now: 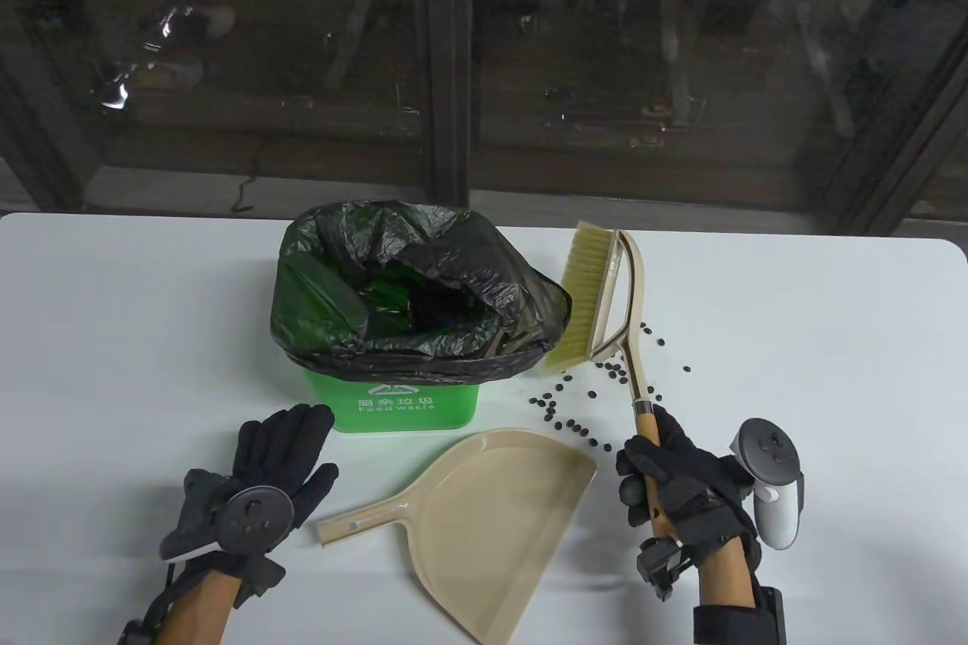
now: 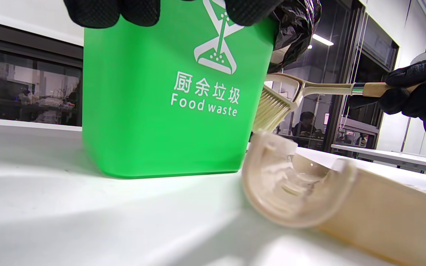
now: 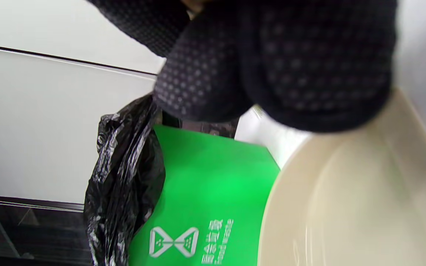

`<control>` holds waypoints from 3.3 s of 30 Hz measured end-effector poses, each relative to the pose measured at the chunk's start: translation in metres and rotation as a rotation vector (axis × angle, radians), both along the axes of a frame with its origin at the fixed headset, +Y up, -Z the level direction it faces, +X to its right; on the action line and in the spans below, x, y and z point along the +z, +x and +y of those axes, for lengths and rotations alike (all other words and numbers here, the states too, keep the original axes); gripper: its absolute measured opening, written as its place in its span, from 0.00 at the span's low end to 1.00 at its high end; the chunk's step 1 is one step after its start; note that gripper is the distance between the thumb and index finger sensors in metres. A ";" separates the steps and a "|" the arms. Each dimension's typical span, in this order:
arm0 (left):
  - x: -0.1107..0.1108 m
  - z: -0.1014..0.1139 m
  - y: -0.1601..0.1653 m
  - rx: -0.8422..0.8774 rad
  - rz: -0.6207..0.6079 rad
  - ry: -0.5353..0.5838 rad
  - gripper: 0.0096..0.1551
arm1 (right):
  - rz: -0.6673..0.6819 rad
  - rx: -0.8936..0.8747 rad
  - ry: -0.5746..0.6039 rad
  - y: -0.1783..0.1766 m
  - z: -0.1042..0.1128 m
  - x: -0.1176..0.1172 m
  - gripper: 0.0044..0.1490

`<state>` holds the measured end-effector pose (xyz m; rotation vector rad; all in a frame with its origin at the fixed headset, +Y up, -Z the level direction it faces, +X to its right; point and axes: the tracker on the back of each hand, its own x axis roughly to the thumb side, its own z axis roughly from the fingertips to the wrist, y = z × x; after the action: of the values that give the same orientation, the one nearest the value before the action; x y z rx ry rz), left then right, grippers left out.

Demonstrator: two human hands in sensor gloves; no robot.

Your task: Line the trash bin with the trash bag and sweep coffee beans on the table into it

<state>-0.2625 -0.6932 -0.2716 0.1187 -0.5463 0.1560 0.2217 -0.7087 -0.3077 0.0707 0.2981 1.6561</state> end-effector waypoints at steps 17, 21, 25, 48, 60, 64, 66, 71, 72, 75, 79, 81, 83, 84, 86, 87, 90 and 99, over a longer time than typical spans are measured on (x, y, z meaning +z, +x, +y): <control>-0.001 -0.001 0.000 0.009 0.002 -0.005 0.38 | 0.176 0.013 -0.180 0.003 -0.017 -0.005 0.45; -0.001 0.000 0.000 0.010 0.000 -0.007 0.38 | 0.130 0.070 -0.175 0.016 -0.013 -0.003 0.45; -0.001 0.000 0.000 0.007 0.002 -0.008 0.38 | 0.068 0.130 -0.159 0.031 -0.007 0.002 0.45; -0.002 -0.003 0.001 -0.013 0.009 -0.028 0.38 | 0.085 0.056 -0.018 0.040 0.015 0.011 0.45; -0.008 -0.004 -0.009 -0.002 0.044 -0.037 0.38 | 0.189 0.008 -0.135 0.045 0.023 0.005 0.45; -0.011 -0.005 -0.013 0.004 0.059 -0.044 0.38 | 0.206 0.019 -0.177 0.045 0.019 0.004 0.45; -0.012 -0.005 -0.015 0.005 0.066 -0.043 0.38 | 0.221 0.007 -0.194 0.041 0.015 0.004 0.45; -0.012 -0.005 -0.017 0.016 0.074 -0.045 0.38 | 0.253 0.084 -0.249 0.037 0.015 0.002 0.45; -0.012 -0.005 -0.018 0.018 0.074 -0.045 0.38 | 0.248 0.099 -0.251 0.038 0.017 0.001 0.45; -0.013 -0.005 -0.018 0.021 0.078 -0.046 0.38 | 0.242 0.157 -0.264 0.042 0.026 0.000 0.45; -0.013 -0.005 -0.020 0.027 0.086 -0.048 0.38 | 0.227 0.234 -0.272 0.049 0.038 0.000 0.45; -0.014 -0.005 -0.021 0.026 0.090 -0.052 0.38 | 0.213 0.273 -0.273 0.053 0.044 -0.001 0.45; -0.014 -0.005 -0.022 0.025 0.093 -0.054 0.38 | 0.202 0.306 -0.275 0.056 0.049 -0.001 0.45; -0.013 -0.005 -0.022 0.026 0.094 -0.054 0.38 | 0.200 0.315 -0.276 0.057 0.050 -0.002 0.45; -0.013 -0.005 -0.022 0.028 0.096 -0.053 0.38 | 0.193 0.352 -0.278 0.059 0.056 -0.002 0.45; -0.014 -0.005 -0.023 0.029 0.096 -0.053 0.38 | 0.187 0.368 -0.278 0.059 0.058 -0.003 0.45; -0.014 -0.006 -0.023 0.027 0.097 -0.055 0.38 | 0.172 0.428 -0.276 0.060 0.067 -0.004 0.45; -0.014 -0.006 -0.025 0.035 0.102 -0.052 0.38 | 0.134 0.434 -0.215 0.060 0.082 -0.010 0.45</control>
<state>-0.2872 -0.6991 -0.2859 0.0849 -0.4382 0.1970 0.2813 -0.6265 -0.3178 -0.0498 0.6261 2.0408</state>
